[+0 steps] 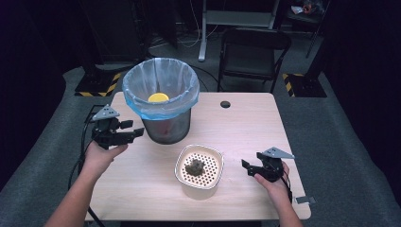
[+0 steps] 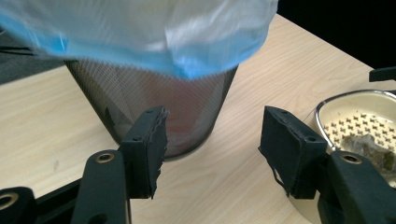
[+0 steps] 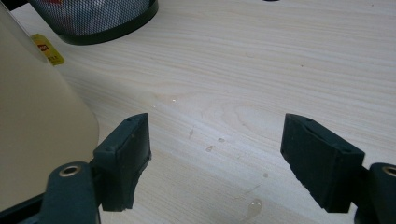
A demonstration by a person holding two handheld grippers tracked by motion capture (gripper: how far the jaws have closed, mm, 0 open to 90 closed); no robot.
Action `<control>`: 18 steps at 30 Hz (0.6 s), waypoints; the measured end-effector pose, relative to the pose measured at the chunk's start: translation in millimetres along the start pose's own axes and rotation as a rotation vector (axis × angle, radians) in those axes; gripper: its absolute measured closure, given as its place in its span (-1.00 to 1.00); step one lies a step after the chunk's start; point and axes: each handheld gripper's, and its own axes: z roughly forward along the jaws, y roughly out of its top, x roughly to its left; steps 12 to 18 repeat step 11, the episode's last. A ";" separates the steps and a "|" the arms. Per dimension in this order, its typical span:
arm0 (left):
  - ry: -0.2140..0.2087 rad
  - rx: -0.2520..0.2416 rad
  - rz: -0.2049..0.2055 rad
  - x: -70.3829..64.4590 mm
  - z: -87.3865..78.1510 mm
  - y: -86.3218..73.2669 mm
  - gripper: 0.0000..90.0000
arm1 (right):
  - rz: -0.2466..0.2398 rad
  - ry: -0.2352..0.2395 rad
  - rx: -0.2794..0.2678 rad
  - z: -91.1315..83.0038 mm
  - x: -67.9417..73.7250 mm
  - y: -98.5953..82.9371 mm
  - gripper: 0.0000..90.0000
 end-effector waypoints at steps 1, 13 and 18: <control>0.005 -0.003 -0.003 0.7 1.3 -4.7 -0.10 | 0.000 0.000 0.001 0.1 0.1 -0.2 -0.48; 0.047 -0.014 -0.074 16.7 10.0 -57.2 -0.24 | 0.006 -0.015 0.003 0.2 -2.0 -1.5 -0.49; 0.047 -0.014 -0.074 16.7 10.0 -57.2 -0.24 | 0.006 -0.015 0.003 0.2 -2.0 -1.5 -0.49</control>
